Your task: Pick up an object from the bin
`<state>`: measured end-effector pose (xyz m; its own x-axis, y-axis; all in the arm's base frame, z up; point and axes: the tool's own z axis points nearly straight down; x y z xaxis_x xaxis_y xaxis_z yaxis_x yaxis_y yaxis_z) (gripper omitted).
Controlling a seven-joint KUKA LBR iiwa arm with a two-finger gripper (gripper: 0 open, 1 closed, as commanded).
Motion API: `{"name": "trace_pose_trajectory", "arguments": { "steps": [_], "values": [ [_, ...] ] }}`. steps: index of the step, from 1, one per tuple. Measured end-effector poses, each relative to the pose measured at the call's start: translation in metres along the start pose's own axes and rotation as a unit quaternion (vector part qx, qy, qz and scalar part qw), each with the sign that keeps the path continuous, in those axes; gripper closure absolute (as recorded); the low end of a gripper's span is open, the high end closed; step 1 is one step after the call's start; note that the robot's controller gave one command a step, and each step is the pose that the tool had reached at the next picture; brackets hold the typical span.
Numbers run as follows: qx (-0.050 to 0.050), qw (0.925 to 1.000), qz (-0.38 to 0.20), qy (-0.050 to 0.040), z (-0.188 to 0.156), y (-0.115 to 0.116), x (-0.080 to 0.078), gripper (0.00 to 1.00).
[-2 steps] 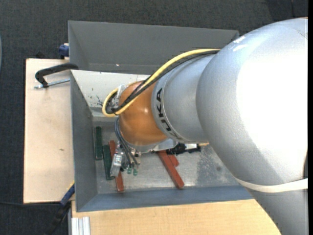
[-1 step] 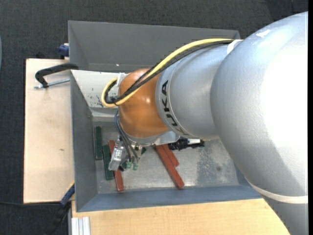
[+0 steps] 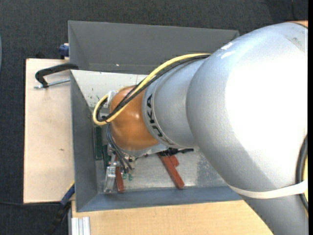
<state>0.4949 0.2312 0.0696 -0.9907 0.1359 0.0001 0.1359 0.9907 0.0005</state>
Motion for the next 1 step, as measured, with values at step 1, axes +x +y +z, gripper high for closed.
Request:
{"name": "trace_pose_trajectory", "arguments": {
  "steps": [1],
  "values": [
    [0.0,1.0,0.0,0.0001,0.0012,0.0,0.0006,0.0]
  ]
}}
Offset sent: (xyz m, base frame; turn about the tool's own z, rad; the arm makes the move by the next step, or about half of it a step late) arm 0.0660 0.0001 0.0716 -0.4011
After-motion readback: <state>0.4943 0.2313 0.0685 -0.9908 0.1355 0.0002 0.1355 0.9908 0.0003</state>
